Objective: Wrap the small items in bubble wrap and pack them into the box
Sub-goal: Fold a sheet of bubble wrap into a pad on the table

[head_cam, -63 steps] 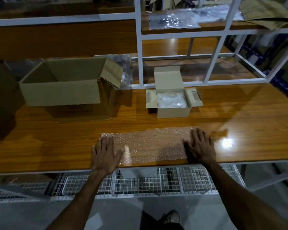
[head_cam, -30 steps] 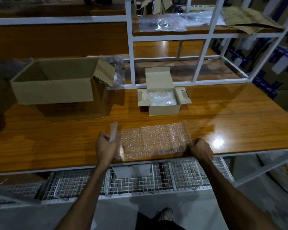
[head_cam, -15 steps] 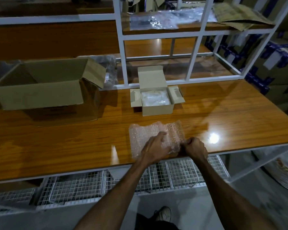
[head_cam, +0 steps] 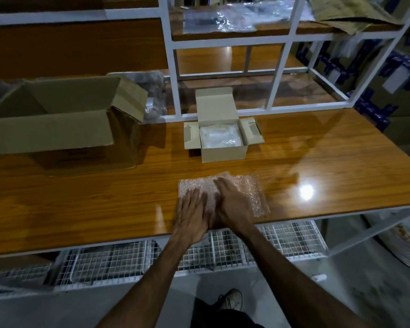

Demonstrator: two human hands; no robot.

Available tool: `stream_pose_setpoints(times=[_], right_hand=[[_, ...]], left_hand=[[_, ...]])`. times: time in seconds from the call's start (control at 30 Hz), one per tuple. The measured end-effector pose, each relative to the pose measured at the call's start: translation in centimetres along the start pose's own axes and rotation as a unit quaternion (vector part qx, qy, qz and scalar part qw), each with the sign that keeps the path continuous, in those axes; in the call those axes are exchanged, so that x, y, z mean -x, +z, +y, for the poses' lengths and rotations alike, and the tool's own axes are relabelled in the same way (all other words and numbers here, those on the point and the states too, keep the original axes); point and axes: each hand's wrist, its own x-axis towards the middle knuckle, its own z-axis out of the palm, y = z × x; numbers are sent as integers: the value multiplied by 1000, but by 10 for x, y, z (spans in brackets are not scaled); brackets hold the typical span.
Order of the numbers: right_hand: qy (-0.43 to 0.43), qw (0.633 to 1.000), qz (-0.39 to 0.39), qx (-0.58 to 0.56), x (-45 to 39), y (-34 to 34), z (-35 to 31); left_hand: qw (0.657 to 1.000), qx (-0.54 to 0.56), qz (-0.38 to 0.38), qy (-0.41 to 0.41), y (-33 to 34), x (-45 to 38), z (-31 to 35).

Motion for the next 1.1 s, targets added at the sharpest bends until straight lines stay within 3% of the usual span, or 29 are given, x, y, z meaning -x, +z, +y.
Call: stream_pose_setpoints(times=[0.1,0.17,0.4,0.53,0.7,0.83,0.93,1.1], right_hand=[[-60,985,-150,62,-2,16,2],[-62,969,-196,138,2,20,17],[14,971,-146,187,5,11,61],[56,968,-159,186,11,-2,82],[71,968,-174,168,12,-14,84],[110,975,-138,133,9,-14,84],[185,978,-45,86,7,-20,73],[279,959,-56,6,-6,-27,68]], left_hand=[[1000,-18,0,5,-2,1,-6],[1000,-20,6,12,-2,2,-12],[1000,-20,-2,16,-4,0,-19],[1000,-21,0,12,-5,0,-17],[994,18,68,-79,-8,2,-11],[969,42,136,-199,-15,7,-6],[946,179,130,-235,-28,1,-4],[865,384,102,-305,-47,-14,2]])
